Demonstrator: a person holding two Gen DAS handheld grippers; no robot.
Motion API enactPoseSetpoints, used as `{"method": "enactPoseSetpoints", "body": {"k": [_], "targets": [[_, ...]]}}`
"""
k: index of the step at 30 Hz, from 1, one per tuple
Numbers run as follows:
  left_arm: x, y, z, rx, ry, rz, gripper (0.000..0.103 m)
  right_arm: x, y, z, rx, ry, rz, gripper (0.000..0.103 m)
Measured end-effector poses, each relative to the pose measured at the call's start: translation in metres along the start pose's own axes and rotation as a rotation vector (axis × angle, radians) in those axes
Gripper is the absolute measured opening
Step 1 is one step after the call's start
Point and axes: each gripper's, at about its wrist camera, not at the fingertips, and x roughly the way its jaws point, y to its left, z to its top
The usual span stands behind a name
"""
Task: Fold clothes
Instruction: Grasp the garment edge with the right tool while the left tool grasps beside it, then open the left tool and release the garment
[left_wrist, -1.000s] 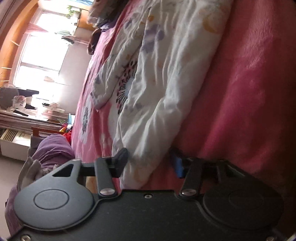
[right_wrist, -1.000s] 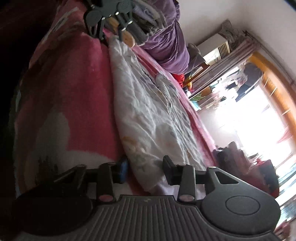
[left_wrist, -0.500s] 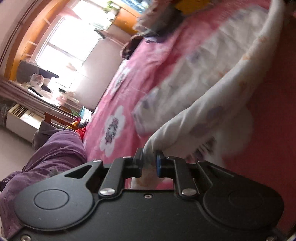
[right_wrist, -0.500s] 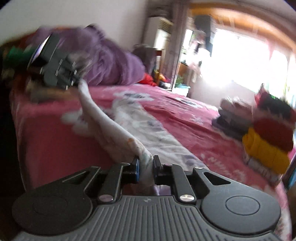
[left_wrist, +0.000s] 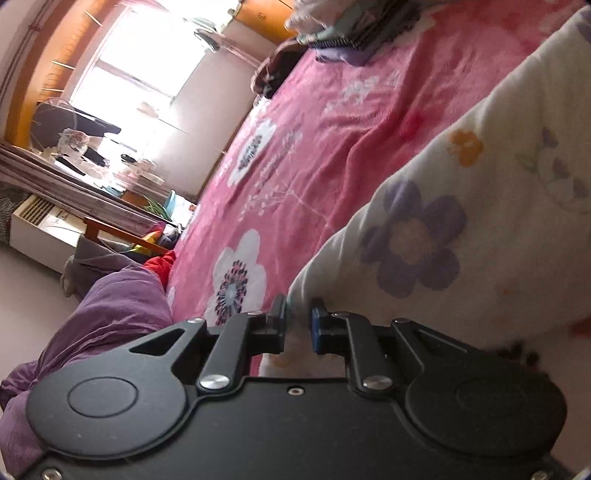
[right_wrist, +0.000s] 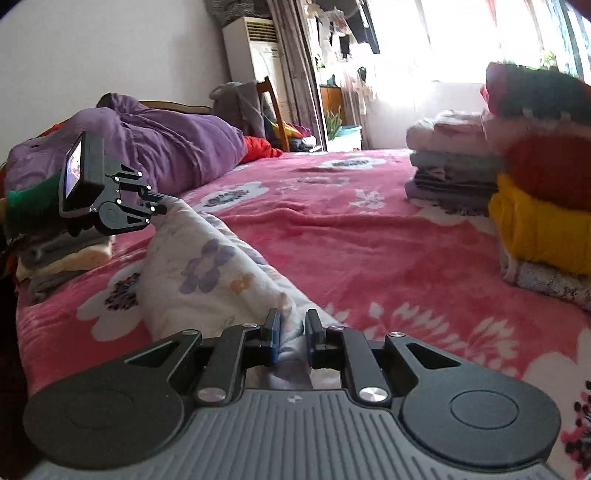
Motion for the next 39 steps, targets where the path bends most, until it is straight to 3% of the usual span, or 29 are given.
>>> {"method": "enactPoseSetpoints", "body": {"k": [11, 14, 15, 18, 21, 23, 25, 27, 30, 33, 35, 36, 39], "targets": [[0.039, -0.006, 0.021, 0.042, 0.076, -0.082, 0.013, 0.023, -0.023, -0.006, 0.043, 0.04, -0.06, 0.008], [0.046, -0.003, 0.02, 0.026, 0.076, -0.06, 0.037, 0.029, -0.025, -0.007, 0.042, 0.047, -0.099, 0.008], [0.043, 0.007, 0.017, -0.035, 0.07, -0.018, 0.057, 0.028, -0.026, -0.007, 0.046, 0.041, -0.112, 0.008], [0.026, 0.038, 0.003, -0.257, 0.056, 0.131, 0.059, 0.019, -0.03, -0.005, 0.061, 0.012, -0.136, 0.009], [-0.01, 0.064, -0.027, -0.603, 0.042, 0.258, 0.058, 0.005, -0.031, -0.001, 0.064, -0.034, -0.167, 0.01], [-0.031, 0.059, -0.05, -0.846, -0.006, 0.204, 0.058, -0.009, -0.024, 0.004, 0.049, -0.088, -0.151, 0.01], [-0.044, 0.048, -0.069, -1.048, -0.063, 0.121, 0.057, -0.022, -0.011, 0.007, 0.013, -0.133, -0.079, 0.01], [-0.037, 0.03, -0.063, -1.036, -0.097, 0.05, 0.057, -0.027, 0.008, 0.004, -0.069, -0.128, 0.029, 0.01], [-0.025, 0.005, -0.054, -1.016, -0.149, -0.057, 0.058, -0.015, 0.029, -0.008, -0.183, -0.031, 0.137, 0.01], [-0.001, -0.01, -0.039, -0.913, -0.161, -0.124, 0.059, 0.004, 0.026, -0.014, -0.19, 0.032, 0.1, 0.011], [0.024, -0.014, -0.038, -0.887, -0.064, -0.09, 0.07, 0.017, 0.014, -0.014, -0.134, 0.047, 0.041, 0.015], [0.032, -0.013, -0.044, -0.912, -0.052, -0.085, 0.081, 0.021, 0.008, -0.013, -0.113, 0.05, 0.021, 0.015], [0.039, -0.004, -0.049, -0.923, -0.042, -0.101, 0.088, 0.031, -0.001, -0.015, -0.089, 0.063, 0.002, 0.015]]}}
